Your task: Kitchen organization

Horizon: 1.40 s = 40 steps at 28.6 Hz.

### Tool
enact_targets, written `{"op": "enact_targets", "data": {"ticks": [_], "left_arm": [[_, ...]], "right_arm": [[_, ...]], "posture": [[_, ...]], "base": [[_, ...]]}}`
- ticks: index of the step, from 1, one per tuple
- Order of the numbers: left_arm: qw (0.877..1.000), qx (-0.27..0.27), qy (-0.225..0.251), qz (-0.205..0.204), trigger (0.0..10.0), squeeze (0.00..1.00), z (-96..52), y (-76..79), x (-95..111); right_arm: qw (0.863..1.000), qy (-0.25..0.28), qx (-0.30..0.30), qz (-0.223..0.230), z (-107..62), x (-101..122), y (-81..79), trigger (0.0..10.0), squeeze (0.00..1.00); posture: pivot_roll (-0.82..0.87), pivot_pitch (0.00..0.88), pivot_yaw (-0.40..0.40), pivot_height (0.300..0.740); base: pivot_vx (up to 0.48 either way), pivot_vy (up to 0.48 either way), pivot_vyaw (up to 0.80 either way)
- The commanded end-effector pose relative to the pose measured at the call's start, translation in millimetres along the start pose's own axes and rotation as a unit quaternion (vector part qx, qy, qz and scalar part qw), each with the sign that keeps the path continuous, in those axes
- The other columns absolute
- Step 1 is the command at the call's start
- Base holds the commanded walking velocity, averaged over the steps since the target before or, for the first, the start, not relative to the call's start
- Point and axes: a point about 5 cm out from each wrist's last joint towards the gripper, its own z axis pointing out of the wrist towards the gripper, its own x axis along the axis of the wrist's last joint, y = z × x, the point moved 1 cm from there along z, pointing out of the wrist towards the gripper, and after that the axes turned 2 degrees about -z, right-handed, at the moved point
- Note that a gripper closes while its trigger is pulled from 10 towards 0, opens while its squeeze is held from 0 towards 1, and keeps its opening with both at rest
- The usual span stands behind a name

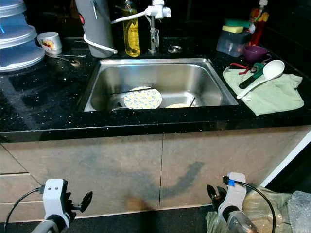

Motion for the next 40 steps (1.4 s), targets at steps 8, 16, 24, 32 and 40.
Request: {"op": "enact_targets", "data": {"ticks": [8,16,24,32,40], "left_arm": [[1.0,-0.004,-0.007,-0.004,10.0,0.0,-3.6,4.8,-3.6],[1.0,-0.002,-0.009,-0.005,10.0,0.0,-6.2,3.3,-5.5],[1.0,-0.001,-0.013,-0.006,10.0,0.0,-7.5,2.9,-7.9],[1.0,-0.003,-0.015,-0.005,10.0,0.0,-7.2,4.0,-8.9],[1.0,-0.007,-0.019,-0.004,10.0,0.0,-5.9,6.7,-9.2]], "right_arm": [[1.0,0.002,-0.003,-0.002,-4.3,-0.4,3.4,10.0,0.0],[1.0,0.002,-0.001,-0.003,-6.6,-1.4,4.4,10.0,0.0],[1.0,-0.001,0.001,-0.005,-8.3,-1.8,5.8,10.0,0.0],[1.0,-0.004,0.002,-0.005,-8.1,-2.0,5.4,10.0,0.0],[1.0,-0.007,0.002,-0.005,-7.4,-2.2,5.3,10.0,0.0]], "posture": [[0.01,0.072,-0.044,0.74],[0.01,0.083,-0.044,0.74],[0.02,0.087,-0.056,0.74],[0.02,0.079,-0.049,0.74],[0.02,0.06,-0.053,0.74]], "base": [[0.0,0.0,0.0],[0.0,0.0,0.0],[0.0,0.0,0.0],[0.0,0.0,0.0],[0.0,0.0,0.0]]}}
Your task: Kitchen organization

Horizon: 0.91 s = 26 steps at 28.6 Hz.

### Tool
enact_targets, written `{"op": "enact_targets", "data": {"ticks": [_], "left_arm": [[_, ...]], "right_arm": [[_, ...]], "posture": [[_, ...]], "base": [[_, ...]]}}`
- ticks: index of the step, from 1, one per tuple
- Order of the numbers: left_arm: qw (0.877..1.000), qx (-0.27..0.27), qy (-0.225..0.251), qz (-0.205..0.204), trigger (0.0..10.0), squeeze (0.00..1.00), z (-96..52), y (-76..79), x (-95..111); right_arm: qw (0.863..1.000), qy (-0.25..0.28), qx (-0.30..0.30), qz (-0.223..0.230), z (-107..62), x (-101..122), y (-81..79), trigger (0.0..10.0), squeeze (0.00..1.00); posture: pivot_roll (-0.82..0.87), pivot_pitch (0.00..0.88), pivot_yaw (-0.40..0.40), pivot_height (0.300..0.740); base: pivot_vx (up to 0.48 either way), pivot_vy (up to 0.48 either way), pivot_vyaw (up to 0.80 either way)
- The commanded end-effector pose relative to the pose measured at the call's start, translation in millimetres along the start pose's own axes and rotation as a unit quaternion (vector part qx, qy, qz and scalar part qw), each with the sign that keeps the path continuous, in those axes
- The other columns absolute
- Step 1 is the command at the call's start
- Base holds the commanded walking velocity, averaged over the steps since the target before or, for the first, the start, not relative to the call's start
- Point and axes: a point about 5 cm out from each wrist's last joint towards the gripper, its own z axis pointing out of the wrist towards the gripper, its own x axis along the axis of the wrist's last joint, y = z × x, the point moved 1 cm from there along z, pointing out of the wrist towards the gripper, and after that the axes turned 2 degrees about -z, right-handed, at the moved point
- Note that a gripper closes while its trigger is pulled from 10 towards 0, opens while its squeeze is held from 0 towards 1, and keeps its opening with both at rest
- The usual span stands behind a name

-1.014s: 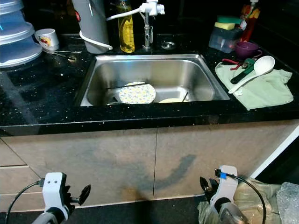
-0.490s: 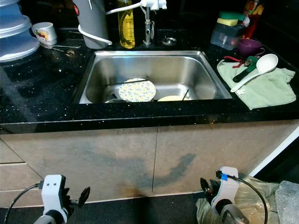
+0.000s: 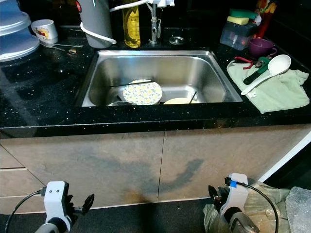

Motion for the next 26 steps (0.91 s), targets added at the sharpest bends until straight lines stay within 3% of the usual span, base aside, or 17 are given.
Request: {"op": "enact_targets", "data": {"ticks": [1,26], "left_arm": [[1.0,-0.002,-0.01,-0.002,10.0,0.0,0.1,2.6,-3.7],[1.0,-0.004,-0.011,-0.001,10.0,0.0,2.4,2.4,-3.1]], "right_arm": [[1.0,-0.006,-0.003,-0.002,-1.5,-0.6,2.9,10.0,0.0],[1.0,-0.004,-0.002,-0.001,0.2,1.4,2.3,10.0,0.0]], "posture": [[0.02,0.06,-0.053,0.74],[0.02,0.064,-0.051,0.74]], "base": [[0.0,0.0,0.0],[0.0,0.0,0.0]]}}
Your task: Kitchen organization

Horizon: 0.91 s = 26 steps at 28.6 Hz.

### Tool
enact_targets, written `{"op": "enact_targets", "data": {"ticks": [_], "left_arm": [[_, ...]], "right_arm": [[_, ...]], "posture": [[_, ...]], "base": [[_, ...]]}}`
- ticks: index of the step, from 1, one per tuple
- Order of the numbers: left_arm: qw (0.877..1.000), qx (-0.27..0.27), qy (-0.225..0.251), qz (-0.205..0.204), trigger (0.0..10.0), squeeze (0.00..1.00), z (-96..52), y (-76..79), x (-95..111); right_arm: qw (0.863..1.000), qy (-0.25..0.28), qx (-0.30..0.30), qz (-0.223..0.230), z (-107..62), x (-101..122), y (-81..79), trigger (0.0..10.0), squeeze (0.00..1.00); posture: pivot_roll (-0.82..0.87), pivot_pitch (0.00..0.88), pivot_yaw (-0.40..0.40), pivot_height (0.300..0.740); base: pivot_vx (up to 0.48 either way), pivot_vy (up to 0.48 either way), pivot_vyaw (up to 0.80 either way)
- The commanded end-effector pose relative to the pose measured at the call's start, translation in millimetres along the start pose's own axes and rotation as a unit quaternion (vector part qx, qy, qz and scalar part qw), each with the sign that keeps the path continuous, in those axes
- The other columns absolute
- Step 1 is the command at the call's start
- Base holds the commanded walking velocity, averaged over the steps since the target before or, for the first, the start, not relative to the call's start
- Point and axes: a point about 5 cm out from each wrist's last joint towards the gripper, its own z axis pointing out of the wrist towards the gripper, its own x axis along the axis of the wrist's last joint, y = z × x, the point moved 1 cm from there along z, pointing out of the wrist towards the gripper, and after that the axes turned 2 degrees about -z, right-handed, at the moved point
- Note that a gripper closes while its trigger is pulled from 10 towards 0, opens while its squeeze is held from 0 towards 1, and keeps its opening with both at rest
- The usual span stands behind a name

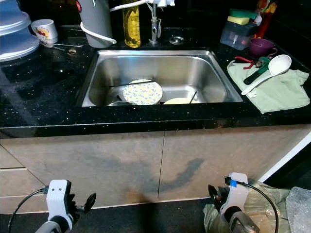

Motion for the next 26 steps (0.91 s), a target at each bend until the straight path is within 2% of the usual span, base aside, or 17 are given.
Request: {"op": "enact_targets", "data": {"ticks": [1,26], "left_arm": [[1.0,0.0,-0.008,-0.001,10.0,0.0,-1.2,0.4,-4.3],[1.0,-0.001,-0.002,0.0,10.0,0.0,-1.1,1.0,-1.0]], "right_arm": [[1.0,-0.004,-0.004,-0.002,-0.9,0.1,2.8,10.0,0.0],[1.0,-0.001,-0.004,-0.002,-0.1,1.8,2.3,10.0,0.0]], "posture": [[0.02,0.064,-0.051,0.74],[0.02,0.07,-0.048,0.74]], "base": [[0.0,0.0,0.0],[0.0,0.0,0.0]]}}
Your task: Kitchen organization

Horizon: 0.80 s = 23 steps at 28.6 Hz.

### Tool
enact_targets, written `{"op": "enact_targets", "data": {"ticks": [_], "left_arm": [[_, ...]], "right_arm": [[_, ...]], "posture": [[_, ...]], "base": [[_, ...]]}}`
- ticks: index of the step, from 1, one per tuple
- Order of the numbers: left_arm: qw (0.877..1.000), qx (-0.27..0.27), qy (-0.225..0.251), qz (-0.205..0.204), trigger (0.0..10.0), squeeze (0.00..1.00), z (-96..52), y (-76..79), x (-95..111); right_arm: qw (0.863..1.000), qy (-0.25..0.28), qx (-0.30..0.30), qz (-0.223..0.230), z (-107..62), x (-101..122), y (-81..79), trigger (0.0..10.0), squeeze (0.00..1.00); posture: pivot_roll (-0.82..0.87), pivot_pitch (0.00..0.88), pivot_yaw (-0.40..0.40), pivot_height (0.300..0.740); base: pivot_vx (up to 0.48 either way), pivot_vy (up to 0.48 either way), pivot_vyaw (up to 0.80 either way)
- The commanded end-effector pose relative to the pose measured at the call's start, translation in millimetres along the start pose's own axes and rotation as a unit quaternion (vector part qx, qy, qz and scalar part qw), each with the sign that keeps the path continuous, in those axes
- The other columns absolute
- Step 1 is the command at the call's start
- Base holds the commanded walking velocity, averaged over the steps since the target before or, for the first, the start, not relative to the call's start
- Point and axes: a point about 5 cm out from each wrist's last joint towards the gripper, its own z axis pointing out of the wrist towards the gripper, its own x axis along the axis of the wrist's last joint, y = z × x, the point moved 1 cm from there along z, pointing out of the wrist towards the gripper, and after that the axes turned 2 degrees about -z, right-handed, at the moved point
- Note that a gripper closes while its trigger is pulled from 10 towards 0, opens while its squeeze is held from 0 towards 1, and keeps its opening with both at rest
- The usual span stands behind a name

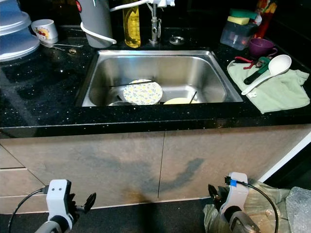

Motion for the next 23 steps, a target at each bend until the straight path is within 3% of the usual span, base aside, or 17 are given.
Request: {"op": "enact_targets", "data": {"ticks": [1,23], "left_arm": [[1.0,0.0,-0.007,-0.001,10.0,0.0,-1.6,0.7,-3.2],[1.0,-0.003,-0.007,0.0,10.0,0.0,-1.7,1.3,-3.1]], "right_arm": [[1.0,-0.002,-0.004,-0.002,-0.6,1.1,2.5,10.0,0.0],[1.0,-0.001,-0.005,-0.002,-0.6,1.1,2.5,10.0,0.0]], "posture": [[0.02,0.071,-0.047,0.74],[0.02,0.068,-0.044,0.74]], "base": [[0.0,0.0,0.0],[0.0,0.0,0.0]]}}
